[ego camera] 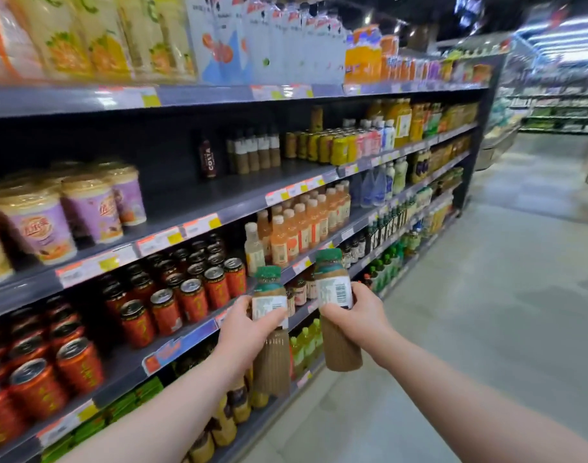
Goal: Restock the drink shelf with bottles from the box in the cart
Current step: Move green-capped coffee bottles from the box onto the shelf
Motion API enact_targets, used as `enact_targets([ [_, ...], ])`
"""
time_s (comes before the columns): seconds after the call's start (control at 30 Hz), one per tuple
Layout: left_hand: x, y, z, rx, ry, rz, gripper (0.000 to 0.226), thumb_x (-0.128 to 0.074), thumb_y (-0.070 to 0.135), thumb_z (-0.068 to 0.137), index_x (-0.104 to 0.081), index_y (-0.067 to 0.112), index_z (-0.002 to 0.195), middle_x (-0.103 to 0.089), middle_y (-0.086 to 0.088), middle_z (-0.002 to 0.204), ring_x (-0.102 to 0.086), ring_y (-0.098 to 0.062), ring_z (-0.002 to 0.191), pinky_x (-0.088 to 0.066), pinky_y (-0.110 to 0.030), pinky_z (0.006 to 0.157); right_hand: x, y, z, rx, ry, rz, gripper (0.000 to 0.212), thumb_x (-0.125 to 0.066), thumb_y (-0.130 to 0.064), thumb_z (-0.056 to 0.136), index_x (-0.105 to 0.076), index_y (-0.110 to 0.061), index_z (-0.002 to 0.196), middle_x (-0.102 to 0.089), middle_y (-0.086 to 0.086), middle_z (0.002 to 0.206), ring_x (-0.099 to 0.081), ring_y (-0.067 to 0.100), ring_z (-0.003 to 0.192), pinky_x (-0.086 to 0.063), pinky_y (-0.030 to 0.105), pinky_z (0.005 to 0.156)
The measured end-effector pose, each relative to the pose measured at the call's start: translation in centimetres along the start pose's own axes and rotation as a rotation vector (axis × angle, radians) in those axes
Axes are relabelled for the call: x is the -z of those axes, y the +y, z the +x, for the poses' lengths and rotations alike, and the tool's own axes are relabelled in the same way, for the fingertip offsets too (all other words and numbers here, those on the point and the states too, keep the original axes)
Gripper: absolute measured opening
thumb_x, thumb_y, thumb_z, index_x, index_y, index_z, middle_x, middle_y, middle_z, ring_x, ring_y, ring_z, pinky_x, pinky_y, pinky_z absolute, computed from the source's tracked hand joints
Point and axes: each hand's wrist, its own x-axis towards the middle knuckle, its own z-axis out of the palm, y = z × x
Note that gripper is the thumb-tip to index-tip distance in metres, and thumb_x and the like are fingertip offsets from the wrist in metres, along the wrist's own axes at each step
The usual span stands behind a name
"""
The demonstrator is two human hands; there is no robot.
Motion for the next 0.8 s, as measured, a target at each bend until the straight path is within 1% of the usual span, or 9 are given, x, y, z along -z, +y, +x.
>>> enact_targets([
  [0.1, -1.8, 1.4, 3.3, -0.038, -0.011, -0.006, 0.028, -0.072, 0.039, 0.075, -0.051, 0.034, 0.093, -0.056, 0.022, 0.087, -0.054, 0.004, 0.077, -0.038, -0.016, 0.053, 1.5, -0.3, 3.1, 0.008, 0.026, -0.013, 0.026, -0.067, -0.035, 0.069, -0.053, -0.029, 0.089, -0.061, -0.009, 0.089, -0.06, 0.012, 0.081, -0.055, 0.04, 0.076],
  [0.23, -4.1, 2.7, 9.4, -0.079, -0.05, -0.035, 0.021, -0.073, 0.035, 0.076, -0.054, 0.034, 0.084, -0.061, 0.019, 0.086, -0.059, 0.002, 0.077, -0.042, -0.019, 0.056, 2.6, -1.0, 8.7, 0.025, 0.033, -0.027, 0.022, -0.067, -0.036, 0.071, -0.052, -0.032, 0.087, -0.062, -0.011, 0.089, -0.061, 0.011, 0.082, -0.055, 0.039, 0.075],
  [0.33, -5.5, 3.9, 14.8, -0.111, -0.071, -0.068, 0.024, -0.072, 0.036, 0.077, -0.053, 0.034, 0.09, -0.061, 0.019, 0.086, -0.058, 0.004, 0.075, -0.041, -0.016, 0.055, 2.6, -2.2, 13.8, 0.054, 0.037, -0.033, 0.021, -0.068, -0.034, 0.074, -0.05, -0.035, 0.085, -0.061, -0.013, 0.09, -0.061, 0.008, 0.081, -0.054, 0.033, 0.071],
  [0.47, -6.3, 5.5, 22.3, -0.151, -0.08, -0.086, 0.031, -0.074, 0.033, 0.075, -0.057, 0.029, 0.101, -0.066, 0.014, 0.095, -0.062, -0.002, 0.084, -0.049, -0.022, 0.067, 2.1, -4.4, 20.6, 0.075, 0.037, -0.025, 0.025, -0.068, -0.033, 0.072, -0.054, -0.034, 0.092, -0.064, -0.013, 0.091, -0.063, 0.007, 0.08, -0.056, 0.032, 0.069],
  [0.53, -6.3, 6.2, 25.7, -0.183, -0.08, -0.107, 0.026, -0.075, 0.028, 0.075, -0.058, 0.027, 0.095, -0.067, 0.014, 0.093, -0.063, 0.004, 0.078, -0.05, -0.015, 0.067, 1.5, -5.4, 23.7, 0.1, 0.041, -0.028, 0.026, -0.068, -0.034, 0.072, -0.054, -0.035, 0.093, -0.064, -0.015, 0.09, -0.063, 0.005, 0.08, -0.056, 0.031, 0.071],
  [0.6, -6.2, 6.9, 28.5, -0.208, -0.071, -0.128, 0.025, -0.075, 0.026, 0.075, -0.057, 0.029, 0.092, -0.066, 0.017, 0.089, -0.061, 0.011, 0.072, -0.044, -0.006, 0.058, 1.0, -6.3, 26.4, 0.114, 0.037, -0.03, 0.026, -0.068, -0.034, 0.073, -0.053, -0.036, 0.094, -0.065, -0.014, 0.092, -0.064, 0.007, 0.082, -0.056, 0.034, 0.073],
  [0.67, -6.2, 7.2, 30.8, -0.202, -0.053, -0.165, 0.026, -0.075, 0.029, 0.075, -0.058, 0.03, 0.094, -0.067, 0.014, 0.092, -0.063, 0.005, 0.078, -0.049, -0.014, 0.065, 0.6, -7.1, 28.9, 0.121, 0.021, -0.01, 0.025, -0.068, -0.032, 0.074, -0.053, -0.035, 0.094, -0.065, -0.012, 0.092, -0.064, 0.007, 0.081, -0.056, 0.031, 0.069],
  [0.73, -6.1, 7.3, 32.7, -0.183, -0.03, -0.178, 0.025, -0.075, 0.031, 0.074, -0.058, 0.029, 0.092, -0.068, 0.01, 0.095, -0.065, -0.008, 0.087, -0.053, -0.033, 0.077, 0.3, -7.9, 31.3, 0.14, 0.017, -0.023, 0.025, -0.069, -0.033, 0.074, -0.054, -0.035, 0.094, -0.064, -0.013, 0.091, -0.063, 0.006, 0.079, -0.052, 0.025, 0.062],
  [0.8, -5.6, 7.4, 34.5, -0.19, -0.002, -0.157, 0.024, -0.075, 0.033, 0.074, -0.058, 0.029, 0.09, -0.068, 0.009, 0.093, -0.065, -0.011, 0.087, -0.053, -0.038, 0.079, 0.0, -9.0, 33.8, 0.169, 0.019, -0.04, 0.031, -0.069, -0.034, 0.074, -0.054, -0.032, 0.101, -0.063, -0.013, 0.092, -0.063, 0.007, 0.081, -0.051, 0.026, 0.063],
])
